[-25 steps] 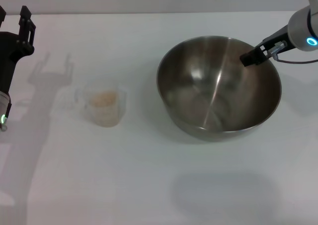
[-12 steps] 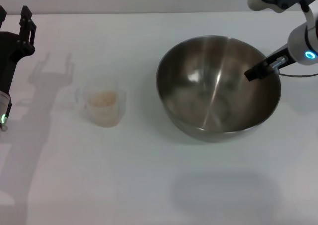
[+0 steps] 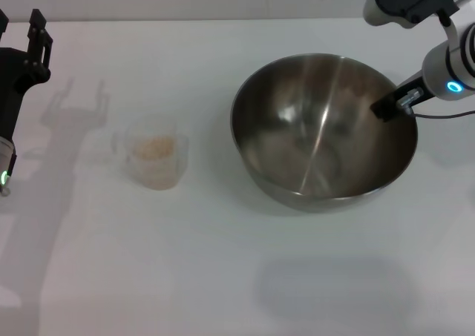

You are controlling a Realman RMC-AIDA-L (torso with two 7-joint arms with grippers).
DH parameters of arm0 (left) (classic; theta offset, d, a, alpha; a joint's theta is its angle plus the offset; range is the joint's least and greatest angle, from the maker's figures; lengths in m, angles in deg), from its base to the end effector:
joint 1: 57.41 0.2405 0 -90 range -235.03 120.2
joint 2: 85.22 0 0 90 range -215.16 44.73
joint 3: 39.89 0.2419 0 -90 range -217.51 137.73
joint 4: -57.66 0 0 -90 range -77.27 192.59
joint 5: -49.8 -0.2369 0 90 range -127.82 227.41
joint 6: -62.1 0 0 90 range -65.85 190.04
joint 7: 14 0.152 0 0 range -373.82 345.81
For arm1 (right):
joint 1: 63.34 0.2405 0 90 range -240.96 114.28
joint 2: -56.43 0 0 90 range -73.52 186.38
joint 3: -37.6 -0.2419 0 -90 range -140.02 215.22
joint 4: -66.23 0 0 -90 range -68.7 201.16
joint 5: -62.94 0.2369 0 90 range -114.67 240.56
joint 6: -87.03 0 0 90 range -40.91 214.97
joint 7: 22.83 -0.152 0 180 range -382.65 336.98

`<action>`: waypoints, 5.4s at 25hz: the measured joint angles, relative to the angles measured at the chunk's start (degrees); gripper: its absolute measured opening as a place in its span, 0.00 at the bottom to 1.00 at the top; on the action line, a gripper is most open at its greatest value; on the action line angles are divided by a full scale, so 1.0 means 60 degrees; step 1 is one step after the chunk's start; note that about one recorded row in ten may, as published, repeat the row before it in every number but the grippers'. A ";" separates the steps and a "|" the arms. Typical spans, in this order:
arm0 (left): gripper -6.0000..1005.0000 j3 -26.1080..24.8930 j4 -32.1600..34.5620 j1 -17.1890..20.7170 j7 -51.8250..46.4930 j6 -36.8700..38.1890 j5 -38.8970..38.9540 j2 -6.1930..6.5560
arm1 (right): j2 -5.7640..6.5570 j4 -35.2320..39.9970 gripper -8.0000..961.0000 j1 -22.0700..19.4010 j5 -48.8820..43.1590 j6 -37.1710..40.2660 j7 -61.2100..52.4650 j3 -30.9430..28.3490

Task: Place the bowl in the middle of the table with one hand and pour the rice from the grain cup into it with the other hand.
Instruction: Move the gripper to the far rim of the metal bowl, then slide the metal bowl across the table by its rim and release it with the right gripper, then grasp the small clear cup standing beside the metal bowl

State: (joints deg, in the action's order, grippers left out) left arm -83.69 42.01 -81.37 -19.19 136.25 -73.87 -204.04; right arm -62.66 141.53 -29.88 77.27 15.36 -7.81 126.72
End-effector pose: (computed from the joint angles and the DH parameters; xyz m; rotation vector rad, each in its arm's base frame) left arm -0.3005 0.3457 -0.0179 -1.5106 -0.4544 -0.8615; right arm 0.1821 0.4085 -0.0060 -2.1940 0.8890 -0.5000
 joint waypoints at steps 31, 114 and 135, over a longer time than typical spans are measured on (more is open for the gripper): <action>0.52 -0.0023 -0.0015 0.0082 0.0000 0.0081 0.0000 0.0000 | 0.0001 0.1800 0.05 -0.0199 0.0210 -0.0316 0.0013 -0.0210; 0.52 -0.0053 -0.0006 0.0248 -0.0103 0.0663 0.0057 0.0015 | -0.0053 -0.0905 0.51 -0.0923 0.0180 1.4173 -0.0353 0.3527; 0.51 0.0167 -0.0104 0.0898 -0.0059 0.1017 0.0004 -0.0013 | -0.0079 -0.4187 0.51 -0.3237 0.0189 2.1490 -0.1279 0.3927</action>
State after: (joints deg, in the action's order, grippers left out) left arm -82.69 41.39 -75.98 -19.54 142.35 -73.85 -204.12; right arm -63.14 116.41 -49.30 78.40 144.30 -15.48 150.28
